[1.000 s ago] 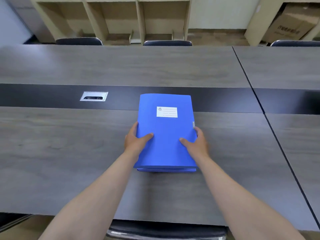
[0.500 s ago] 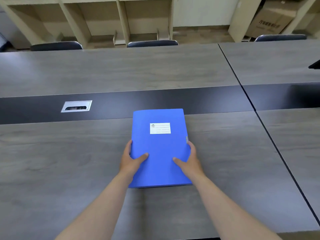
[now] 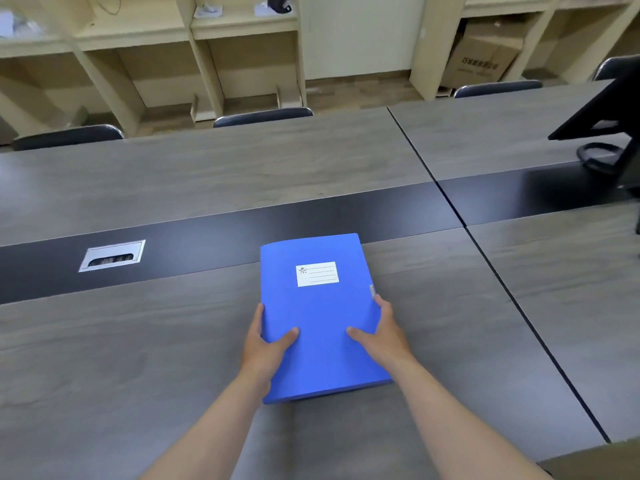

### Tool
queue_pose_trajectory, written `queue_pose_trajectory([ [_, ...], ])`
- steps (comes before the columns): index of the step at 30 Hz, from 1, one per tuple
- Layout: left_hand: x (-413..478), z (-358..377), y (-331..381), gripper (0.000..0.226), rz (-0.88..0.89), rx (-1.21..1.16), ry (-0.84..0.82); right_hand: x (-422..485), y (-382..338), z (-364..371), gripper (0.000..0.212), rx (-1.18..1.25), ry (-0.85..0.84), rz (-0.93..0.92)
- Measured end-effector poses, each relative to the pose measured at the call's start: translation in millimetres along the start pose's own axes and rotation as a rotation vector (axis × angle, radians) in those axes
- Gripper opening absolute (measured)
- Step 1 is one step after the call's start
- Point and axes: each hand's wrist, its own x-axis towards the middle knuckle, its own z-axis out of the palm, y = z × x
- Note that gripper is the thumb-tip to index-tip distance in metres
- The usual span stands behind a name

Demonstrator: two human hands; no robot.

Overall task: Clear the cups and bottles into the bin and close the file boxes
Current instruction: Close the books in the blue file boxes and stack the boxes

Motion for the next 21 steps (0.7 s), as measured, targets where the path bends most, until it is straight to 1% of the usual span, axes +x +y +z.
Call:
queue_pose_trajectory([
  [6,-10.4,103.5,23.3,0.093,0.029,-0.02,-0.11,20.1,10.3,-103.0,0.091,0.023,0.063,0.015],
  [12,-15.8,206.5,32.6,0.089,0.036,-0.038,-0.147,49.1,27.2,-198.2,0.088,-0.001,0.103,0.027],
  [16,-11.9,246.8,31.9,0.09,0.029,-0.013,-0.141,66.5,40.7,-234.0,0.087,0.0,0.105,0.028],
  [21,-8.9,270.5,19.8,0.091,0.02,0.042,-0.124,80.5,55.9,-249.1,0.089,-0.011,0.095,0.014],
])
